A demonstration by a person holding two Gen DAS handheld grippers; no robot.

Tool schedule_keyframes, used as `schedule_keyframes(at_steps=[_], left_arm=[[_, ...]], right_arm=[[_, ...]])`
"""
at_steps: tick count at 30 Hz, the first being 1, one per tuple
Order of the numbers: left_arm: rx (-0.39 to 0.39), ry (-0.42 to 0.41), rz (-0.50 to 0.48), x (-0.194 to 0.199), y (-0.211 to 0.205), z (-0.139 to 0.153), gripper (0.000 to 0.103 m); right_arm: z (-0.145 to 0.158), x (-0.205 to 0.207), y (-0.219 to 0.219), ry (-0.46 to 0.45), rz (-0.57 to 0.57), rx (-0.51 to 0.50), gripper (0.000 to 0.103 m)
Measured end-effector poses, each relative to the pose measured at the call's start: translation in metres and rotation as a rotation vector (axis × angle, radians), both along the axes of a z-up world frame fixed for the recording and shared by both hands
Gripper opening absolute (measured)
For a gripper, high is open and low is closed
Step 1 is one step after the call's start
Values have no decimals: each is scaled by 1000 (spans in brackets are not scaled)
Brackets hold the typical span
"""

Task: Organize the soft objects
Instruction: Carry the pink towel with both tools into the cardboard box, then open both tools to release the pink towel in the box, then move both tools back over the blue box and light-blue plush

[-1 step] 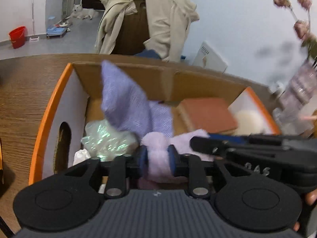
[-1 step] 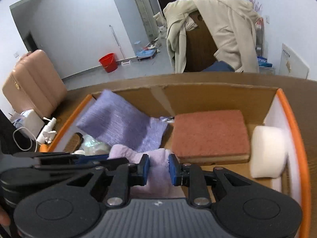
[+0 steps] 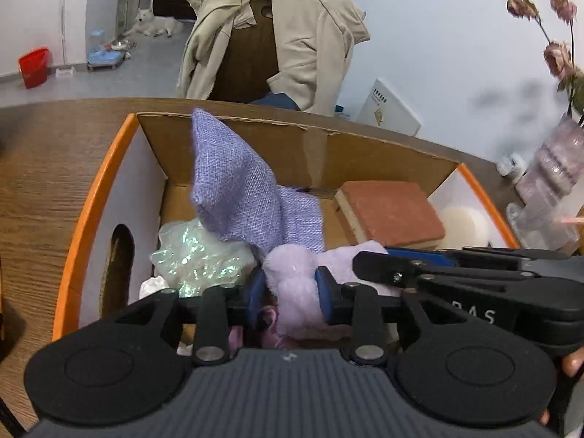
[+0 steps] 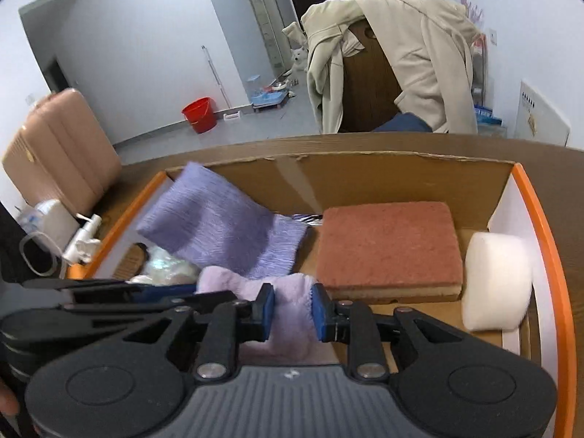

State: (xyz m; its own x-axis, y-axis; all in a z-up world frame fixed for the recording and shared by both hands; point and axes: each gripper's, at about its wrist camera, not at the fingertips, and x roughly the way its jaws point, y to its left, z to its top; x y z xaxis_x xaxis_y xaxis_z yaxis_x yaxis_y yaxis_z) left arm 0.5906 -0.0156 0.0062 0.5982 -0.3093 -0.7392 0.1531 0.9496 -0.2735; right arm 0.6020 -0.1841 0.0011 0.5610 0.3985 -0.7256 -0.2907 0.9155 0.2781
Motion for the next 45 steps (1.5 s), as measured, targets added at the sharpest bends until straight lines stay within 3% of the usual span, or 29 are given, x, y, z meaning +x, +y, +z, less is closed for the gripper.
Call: schedule_keyframes(at_steps=[5,8,13,17,19,20,23,25,27,32,34,37,40,45], left_arm=[[-11,-6,13,1,6,-3,33],[-30,2,38,-2,12,1,45],[-42,-66,25,-25,24,36,57],[-22,-155,1,-67,32,83,60],[-5,-201,-10,-93,36,101,72],[8,-228,-16,-110,38,108,73],[59,-288,-48,-158,42,123,74],[85,-319,-57,-189,44,129,84],[109,-354,-57,-223,44,134,86],[76,-437,-68,-310,45,132,97],[47,-465,-74,-350,45,120,100],[1,-458,-56,-397,45,95,103],[5,-399,-40,-432,38,63,103],[48,-284,-54,-447,18,31,103]], right_arm=[[-6,7,4,30,28,-46,23],[-3,8,2,26,26,-35,25],[41,-13,-13,-65,25,9,50],[88,-48,-28,-164,12,6,54],[107,-69,-39,-198,9,6,59],[115,-83,-45,-214,8,3,65],[131,-129,-67,-267,-1,-10,73],[135,-159,-79,-295,-11,-18,73],[138,-190,-90,-315,-37,-15,73],[127,-280,-96,-418,-50,-30,79],[113,-328,-94,-474,-41,-36,85],[83,-387,-93,-513,-14,-31,86],[48,-428,-96,-481,32,-34,91],[7,-458,-114,-368,64,21,91]])
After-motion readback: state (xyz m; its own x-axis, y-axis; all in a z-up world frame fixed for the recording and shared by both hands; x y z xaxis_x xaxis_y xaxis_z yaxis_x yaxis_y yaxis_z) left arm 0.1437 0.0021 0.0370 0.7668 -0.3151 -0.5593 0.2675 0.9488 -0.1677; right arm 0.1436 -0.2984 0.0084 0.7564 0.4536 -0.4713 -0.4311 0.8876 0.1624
